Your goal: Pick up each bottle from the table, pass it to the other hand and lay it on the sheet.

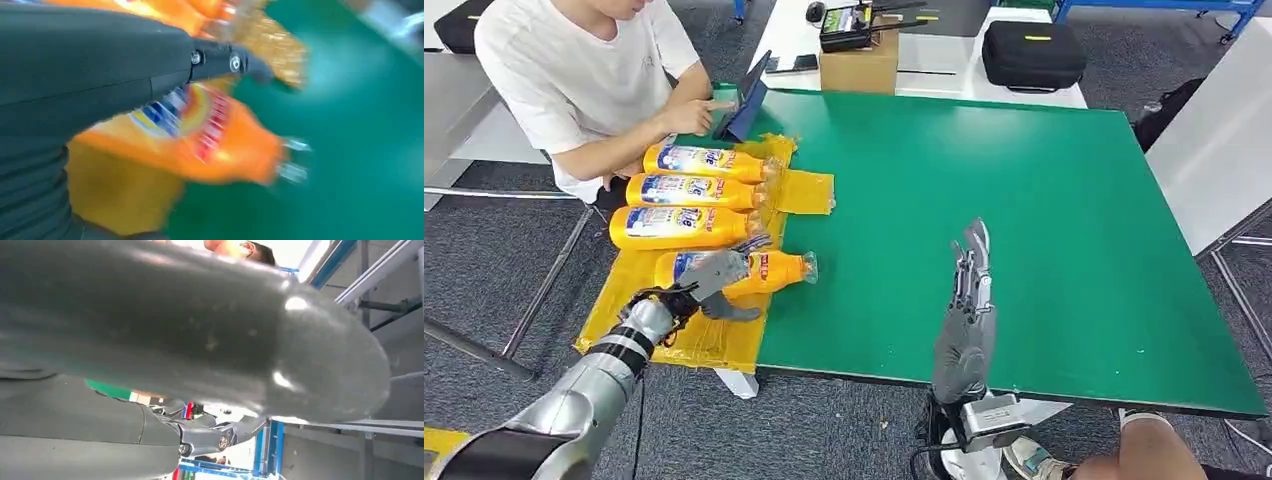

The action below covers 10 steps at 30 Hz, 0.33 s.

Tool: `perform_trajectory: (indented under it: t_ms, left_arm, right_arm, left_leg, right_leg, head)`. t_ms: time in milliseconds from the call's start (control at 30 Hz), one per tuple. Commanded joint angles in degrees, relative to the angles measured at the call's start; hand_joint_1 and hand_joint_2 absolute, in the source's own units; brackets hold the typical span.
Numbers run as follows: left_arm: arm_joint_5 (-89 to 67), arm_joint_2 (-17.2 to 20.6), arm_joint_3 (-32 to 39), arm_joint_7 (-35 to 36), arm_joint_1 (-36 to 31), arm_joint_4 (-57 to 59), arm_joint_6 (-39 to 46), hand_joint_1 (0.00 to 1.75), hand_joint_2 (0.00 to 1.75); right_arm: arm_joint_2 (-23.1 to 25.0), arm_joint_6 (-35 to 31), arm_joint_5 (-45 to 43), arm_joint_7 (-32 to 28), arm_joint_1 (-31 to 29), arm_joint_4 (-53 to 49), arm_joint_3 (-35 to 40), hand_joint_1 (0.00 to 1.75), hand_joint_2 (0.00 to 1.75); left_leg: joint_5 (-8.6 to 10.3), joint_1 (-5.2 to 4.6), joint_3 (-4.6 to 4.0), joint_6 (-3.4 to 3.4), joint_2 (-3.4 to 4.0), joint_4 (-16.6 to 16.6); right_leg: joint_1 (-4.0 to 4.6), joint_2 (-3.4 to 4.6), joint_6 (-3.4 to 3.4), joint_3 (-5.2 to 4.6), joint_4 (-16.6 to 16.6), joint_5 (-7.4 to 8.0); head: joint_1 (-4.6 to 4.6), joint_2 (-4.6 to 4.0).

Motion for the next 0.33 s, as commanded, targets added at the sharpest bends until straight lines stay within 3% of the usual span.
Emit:
perform_trajectory:
  t_ms: [33, 67, 133, 167, 200, 333]
  left_arm:
    - [16.6, -4.8, 3.3, -0.1, 12.3, -29.6, 0.1, 0.0, 1.75]
    - [21.1, -6.6, 4.0, 1.4, 14.2, -33.9, 1.4, 0.0, 1.75]
    - [25.6, -8.2, 0.8, 0.7, 19.9, -46.1, 6.0, 0.0, 1.75]
    - [25.6, -8.2, 0.8, 0.7, 19.9, -46.1, 6.0, 0.0, 1.75]
    - [27.8, -8.5, -1.4, 2.4, 23.1, -52.2, 7.3, 0.0, 1.75]
    - [32.5, -10.6, -5.5, 0.9, 29.8, -61.2, 14.2, 0.0, 1.75]
  right_arm:
    - [-1.3, -1.4, -1.2, 0.1, -1.1, 1.2, -0.8, 0.0, 0.0]
    - [-0.9, -1.3, -1.9, 0.1, -0.3, 0.4, -1.6, 0.0, 0.0]
    - [2.1, 6.3, -8.6, 0.1, 2.9, -2.8, -6.5, 0.0, 0.0]
    - [2.1, 6.3, -8.6, 0.1, 2.9, -2.8, -6.5, 0.0, 0.0]
    - [1.4, 3.1, -5.1, 0.1, 3.6, -4.8, -6.1, 0.0, 0.0]
    - [0.5, -5.4, -6.3, 0.1, 6.5, -7.8, -5.1, 0.0, 0.0]
  left_leg:
    - [-0.12, 0.05, 0.04, -0.04, 0.05, 0.0]
    - [-0.08, 0.03, -0.09, -0.02, 0.04, 0.0]
    - [-0.13, 0.03, -0.17, -0.01, -0.02, 0.0]
    - [-0.09, 0.01, -0.26, 0.0, 0.0, 0.0]
    - [-0.18, 0.03, -0.16, -0.02, 0.01, 0.1]
    - [-0.18, 0.02, -0.34, 0.02, 0.04, 0.0]
  right_leg:
    - [0.07, -0.04, -0.09, 0.07, 0.0, -0.1]
    - [0.04, -0.03, -0.06, -0.05, 0.0, -0.07]
    - [0.04, -0.09, -0.06, -0.09, 0.0, -0.13]
    - [0.02, -0.07, -0.04, -0.23, 0.0, -0.1]
    - [0.05, -0.1, -0.07, -0.12, 0.0, -0.18]
    - [0.03, -0.03, -0.03, -0.29, 0.0, -0.13]
  head:
    - [-0.02, 0.0]
    - [0.0, 0.0]
    - [0.0, 0.0]
    - [-0.02, 0.0]
    - [0.0, 0.0]
    - [-0.02, 0.0]
